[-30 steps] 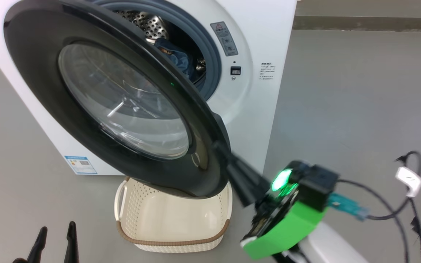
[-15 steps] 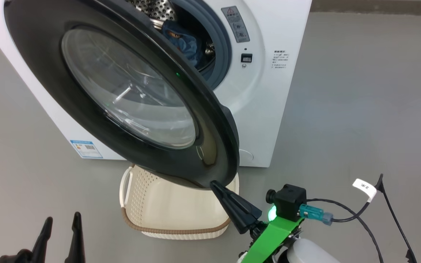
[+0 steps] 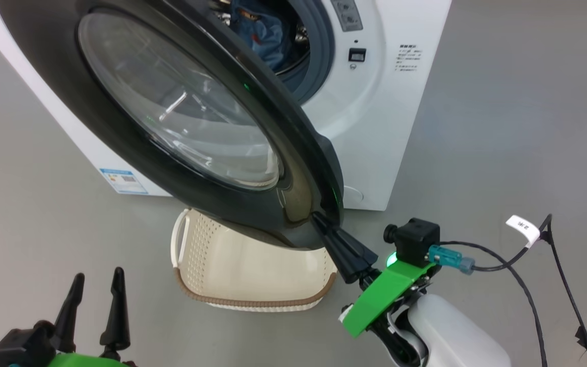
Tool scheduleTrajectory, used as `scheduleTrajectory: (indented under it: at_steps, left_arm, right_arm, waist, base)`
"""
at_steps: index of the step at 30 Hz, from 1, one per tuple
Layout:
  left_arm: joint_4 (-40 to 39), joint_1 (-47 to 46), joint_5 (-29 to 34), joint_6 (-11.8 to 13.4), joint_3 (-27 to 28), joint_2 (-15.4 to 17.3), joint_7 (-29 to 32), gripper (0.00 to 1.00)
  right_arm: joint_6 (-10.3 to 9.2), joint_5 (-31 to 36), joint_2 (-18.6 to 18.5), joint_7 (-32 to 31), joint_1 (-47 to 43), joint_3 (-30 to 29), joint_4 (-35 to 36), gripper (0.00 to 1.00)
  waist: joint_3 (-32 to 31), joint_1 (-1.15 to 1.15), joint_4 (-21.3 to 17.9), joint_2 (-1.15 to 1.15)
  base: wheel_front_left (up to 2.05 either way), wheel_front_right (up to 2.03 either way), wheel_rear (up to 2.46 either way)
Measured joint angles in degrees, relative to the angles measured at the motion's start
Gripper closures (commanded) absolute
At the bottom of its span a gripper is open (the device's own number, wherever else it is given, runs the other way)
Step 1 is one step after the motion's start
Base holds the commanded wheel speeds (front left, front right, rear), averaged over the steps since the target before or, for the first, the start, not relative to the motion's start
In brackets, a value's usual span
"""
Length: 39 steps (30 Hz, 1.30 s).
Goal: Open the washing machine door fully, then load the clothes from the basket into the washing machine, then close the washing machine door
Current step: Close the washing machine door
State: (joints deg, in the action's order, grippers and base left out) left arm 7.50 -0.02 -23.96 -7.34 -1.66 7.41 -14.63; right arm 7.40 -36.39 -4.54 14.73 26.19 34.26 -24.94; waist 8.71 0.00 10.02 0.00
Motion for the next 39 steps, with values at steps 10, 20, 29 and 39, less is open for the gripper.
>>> scheduleTrajectory:
  at_steps: [10, 20, 29, 39]
  left_arm:
    - [-0.3, -1.9, -0.6, 0.0, -0.4, -0.3, 0.0, 0.00]
    - [-1.2, -4.6, -0.8, 0.0, -1.2, -1.2, 0.0, 0.00]
    - [-1.7, -8.1, -1.2, 0.0, -2.7, -2.4, 0.0, 0.00]
    - [-1.9, -10.6, -1.8, 0.0, -4.1, -3.4, 0.0, 0.00]
  right_arm:
    - [0.01, 0.6, 0.7, 0.0, 1.7, -3.7, -0.6, 1.00]
    - [0.01, 2.4, 0.7, 0.0, 6.6, -11.9, -1.5, 1.00]
    - [0.01, 6.3, 0.6, 0.0, 13.0, -18.5, -3.6, 1.00]
    - [0.01, 8.1, 0.6, 0.0, 17.6, -25.5, -5.7, 1.00]
  waist:
    - [2.3, 0.00, 1.1, 0.00]
    - [5.3, 0.00, 1.9, 0.00]
    - [8.9, 0.00, 3.3, 0.00]
    - [12.1, 0.00, 5.4, 0.00]
  base:
    - [0.00, 0.00, 0.00]
    - [0.00, 0.00, 0.00]
    - [0.00, 0.00, 0.00]
    - [0.00, 0.00, 0.00]
